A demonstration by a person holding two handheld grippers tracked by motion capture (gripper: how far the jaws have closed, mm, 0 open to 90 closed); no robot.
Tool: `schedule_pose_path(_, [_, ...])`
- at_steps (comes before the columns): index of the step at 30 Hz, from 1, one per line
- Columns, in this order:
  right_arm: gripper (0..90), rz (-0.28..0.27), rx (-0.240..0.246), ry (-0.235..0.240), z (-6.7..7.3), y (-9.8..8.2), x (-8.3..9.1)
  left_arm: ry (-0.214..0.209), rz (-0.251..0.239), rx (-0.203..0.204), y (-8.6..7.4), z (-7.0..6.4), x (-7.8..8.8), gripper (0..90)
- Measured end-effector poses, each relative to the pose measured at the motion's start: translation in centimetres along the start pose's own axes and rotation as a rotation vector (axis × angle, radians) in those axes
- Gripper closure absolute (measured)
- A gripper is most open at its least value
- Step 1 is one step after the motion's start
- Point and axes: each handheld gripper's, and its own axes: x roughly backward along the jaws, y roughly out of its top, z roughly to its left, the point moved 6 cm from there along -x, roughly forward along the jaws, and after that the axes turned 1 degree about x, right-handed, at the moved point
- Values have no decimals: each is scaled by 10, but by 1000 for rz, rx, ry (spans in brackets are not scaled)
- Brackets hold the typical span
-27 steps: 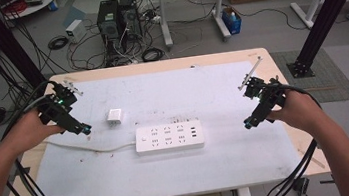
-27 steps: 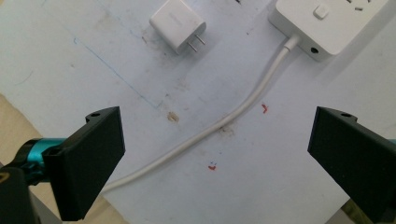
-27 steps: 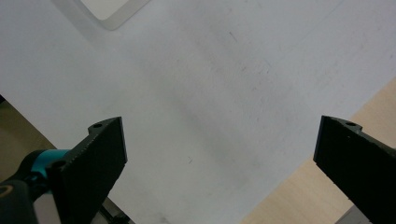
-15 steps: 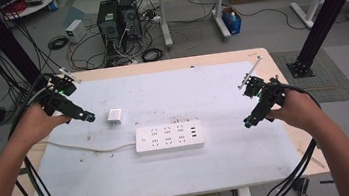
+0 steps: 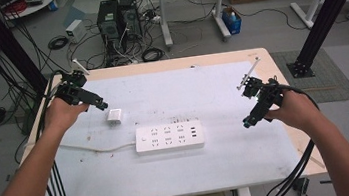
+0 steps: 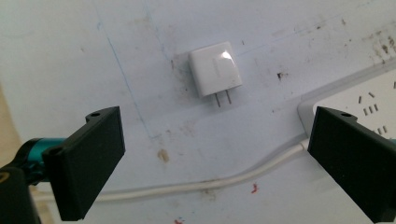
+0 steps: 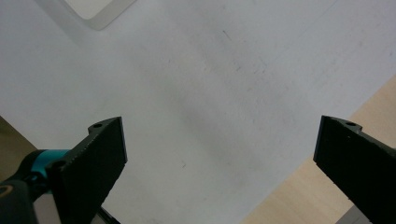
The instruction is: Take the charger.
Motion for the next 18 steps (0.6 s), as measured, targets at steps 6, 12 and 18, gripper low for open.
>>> schedule_pose_path(6, [19, 8, -1, 5, 1, 0, -4, 37, -6, 63, 6, 0, -31, 39])
schedule_pose_path(12, [19, 8, -13, 6, 0, -1, -4, 61, -28, 101, 10, -1, -54, 39])
schedule_pose_path(18, [19, 13, -10, 7, 0, -2, -5, 53, -24, 155, 12, -2, -79, 39])
